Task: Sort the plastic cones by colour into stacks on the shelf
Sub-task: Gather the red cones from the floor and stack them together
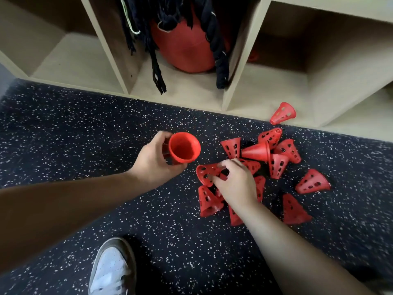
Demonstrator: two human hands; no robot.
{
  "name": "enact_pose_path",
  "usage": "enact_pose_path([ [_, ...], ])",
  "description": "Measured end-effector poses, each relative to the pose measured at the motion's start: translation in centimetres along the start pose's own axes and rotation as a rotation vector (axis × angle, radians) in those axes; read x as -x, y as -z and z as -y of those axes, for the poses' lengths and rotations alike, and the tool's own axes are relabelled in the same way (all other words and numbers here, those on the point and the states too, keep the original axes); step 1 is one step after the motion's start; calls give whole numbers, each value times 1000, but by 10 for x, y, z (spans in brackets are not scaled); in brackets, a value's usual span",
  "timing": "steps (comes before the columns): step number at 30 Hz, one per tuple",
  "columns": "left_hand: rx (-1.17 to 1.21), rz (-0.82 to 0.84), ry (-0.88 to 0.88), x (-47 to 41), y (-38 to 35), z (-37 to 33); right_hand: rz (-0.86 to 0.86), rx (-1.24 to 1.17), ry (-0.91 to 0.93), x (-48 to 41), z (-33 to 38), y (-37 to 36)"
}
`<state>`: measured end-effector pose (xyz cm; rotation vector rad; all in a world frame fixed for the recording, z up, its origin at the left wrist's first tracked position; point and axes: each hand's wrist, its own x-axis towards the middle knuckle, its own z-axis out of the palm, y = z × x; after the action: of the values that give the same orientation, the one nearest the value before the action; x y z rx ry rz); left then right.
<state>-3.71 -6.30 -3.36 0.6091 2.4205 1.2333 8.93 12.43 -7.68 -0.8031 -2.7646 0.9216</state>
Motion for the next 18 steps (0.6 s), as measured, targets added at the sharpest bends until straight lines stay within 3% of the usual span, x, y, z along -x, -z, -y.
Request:
enact_pose_path([
  [5, -20, 36, 12, 0, -6, 7, 78, 188, 23, -9, -1, -26],
  [9, 1, 53, 22, -2, -9, 9, -113, 164, 134, -8, -6, -20],
  [12, -2, 57, 27, -4, -8, 12, -351, -71, 148, -7, 1, 9],
  [14, -8, 62, 24, -6, -7, 13, -437, -339, -6, -10, 19, 36],
  [16, -24, 71, 19, -8, -9, 12, -425, -572, -164, -13, 36, 58],
  [18, -9, 75, 14, -8, -11, 8, -362, -681, -174, -14, 51, 71],
])
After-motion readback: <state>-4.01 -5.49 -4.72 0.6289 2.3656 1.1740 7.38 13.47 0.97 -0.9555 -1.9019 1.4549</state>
